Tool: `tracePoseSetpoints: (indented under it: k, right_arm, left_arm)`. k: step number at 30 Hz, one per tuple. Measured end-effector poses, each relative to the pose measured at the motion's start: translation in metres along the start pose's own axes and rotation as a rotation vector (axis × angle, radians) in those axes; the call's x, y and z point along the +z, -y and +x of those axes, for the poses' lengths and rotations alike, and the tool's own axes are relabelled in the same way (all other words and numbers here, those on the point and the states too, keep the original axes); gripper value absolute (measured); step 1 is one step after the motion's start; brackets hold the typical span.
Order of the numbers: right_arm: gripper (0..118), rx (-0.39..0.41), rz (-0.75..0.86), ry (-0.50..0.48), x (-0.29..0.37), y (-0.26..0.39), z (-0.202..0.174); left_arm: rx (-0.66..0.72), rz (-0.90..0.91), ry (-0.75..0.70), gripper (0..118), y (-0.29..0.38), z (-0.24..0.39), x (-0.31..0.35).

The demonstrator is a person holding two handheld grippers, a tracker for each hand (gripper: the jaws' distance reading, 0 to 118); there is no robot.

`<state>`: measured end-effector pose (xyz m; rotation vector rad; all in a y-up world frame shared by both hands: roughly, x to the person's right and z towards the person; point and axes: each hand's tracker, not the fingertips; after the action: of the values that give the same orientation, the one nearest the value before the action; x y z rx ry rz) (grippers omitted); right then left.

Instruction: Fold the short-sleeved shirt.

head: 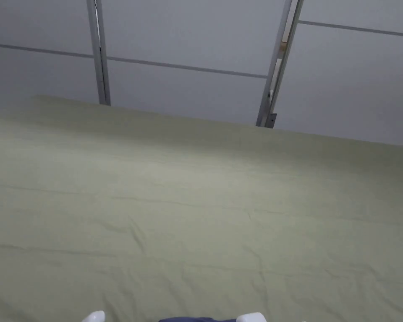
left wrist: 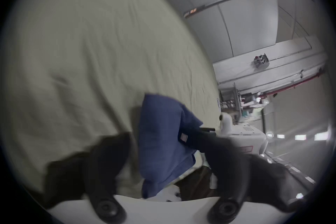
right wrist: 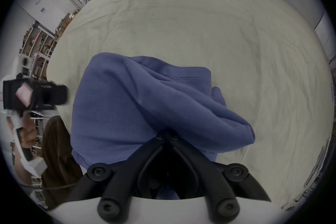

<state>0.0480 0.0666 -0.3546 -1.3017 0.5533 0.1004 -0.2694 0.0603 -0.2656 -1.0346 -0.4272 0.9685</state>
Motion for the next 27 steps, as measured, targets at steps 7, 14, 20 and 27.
tracePoseSetpoints:
  k: [7, 14, 20, 27]
  right_arm:
    - [2, -0.163, 0.089, -0.140, 0.001, 0.017, 0.021]
    - [3, -0.321, 0.218, -0.283, 0.015, 0.044, 0.038]
    - [3, -0.286, 0.371, -0.261, 0.064, 0.047, 0.034]
    - [3, -0.221, 0.425, -0.259, 0.100, 0.016, 0.006]
  left_arm:
    - [0.214, -0.067, 0.194, 103, -0.004, -0.026, -0.059]
    - [0.315, -0.047, 0.120, 32, -0.003, -0.043, -0.057]
    - [0.269, 0.004, 0.140, 29, -0.021, -0.031, -0.009]
    - [0.299, 0.294, 0.047, 29, -0.074, -0.088, 0.147]
